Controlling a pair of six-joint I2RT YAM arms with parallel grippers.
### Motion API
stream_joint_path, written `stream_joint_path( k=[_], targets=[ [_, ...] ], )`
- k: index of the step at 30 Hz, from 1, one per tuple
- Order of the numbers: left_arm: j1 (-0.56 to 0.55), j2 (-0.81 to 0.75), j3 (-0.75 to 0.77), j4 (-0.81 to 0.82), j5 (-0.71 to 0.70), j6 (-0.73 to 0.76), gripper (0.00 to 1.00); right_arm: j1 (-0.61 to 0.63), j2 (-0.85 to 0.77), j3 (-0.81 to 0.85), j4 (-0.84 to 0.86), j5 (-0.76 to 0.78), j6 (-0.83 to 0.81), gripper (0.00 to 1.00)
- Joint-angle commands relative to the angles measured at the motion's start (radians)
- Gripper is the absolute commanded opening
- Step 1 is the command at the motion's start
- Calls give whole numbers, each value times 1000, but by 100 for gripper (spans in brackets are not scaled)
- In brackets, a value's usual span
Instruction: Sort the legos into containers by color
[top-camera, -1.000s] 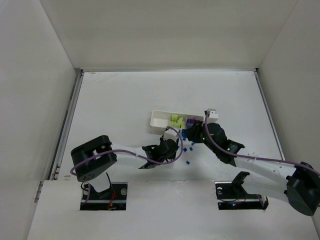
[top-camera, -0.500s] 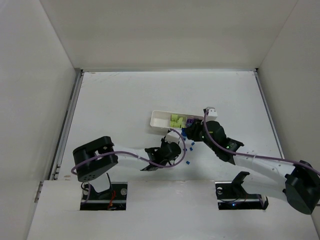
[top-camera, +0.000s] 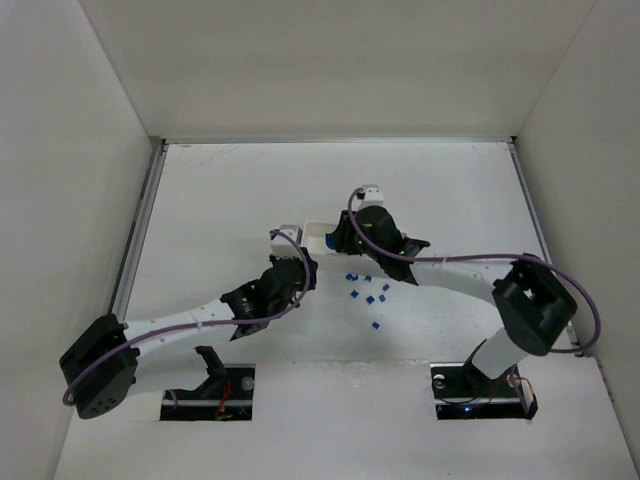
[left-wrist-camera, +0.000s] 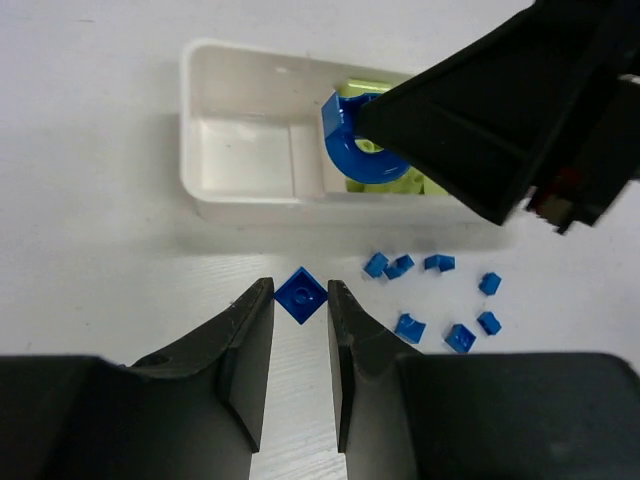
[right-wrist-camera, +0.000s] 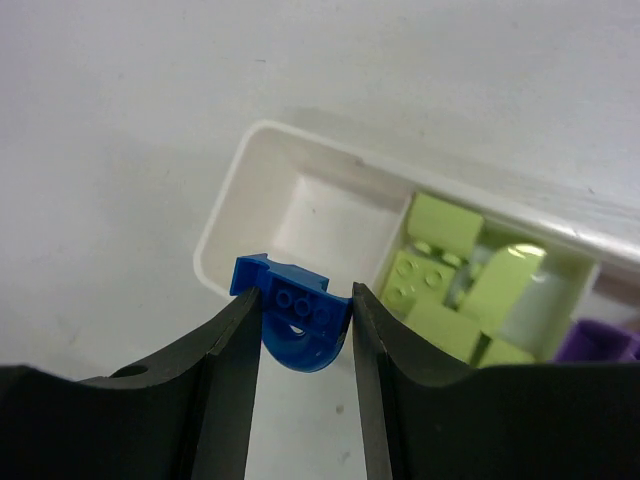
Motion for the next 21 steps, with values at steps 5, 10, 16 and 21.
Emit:
stream_joint_path(
  k=[5, 10, 16, 21],
  targets=[
    [128, -145, -59, -68, 86, -54, 18, 32, 170, 197, 8, 3, -75, 36],
    [181, -158, -59, -65, 137, -68, 18, 38, 195, 232, 0, 35, -76, 56],
    [186, -107, -13, -45, 147, -63, 18, 37, 126, 200, 11, 46, -67, 63],
    [181, -17, 51, -25, 158, -51, 19, 37, -6, 72, 31, 84, -53, 48]
  ],
)
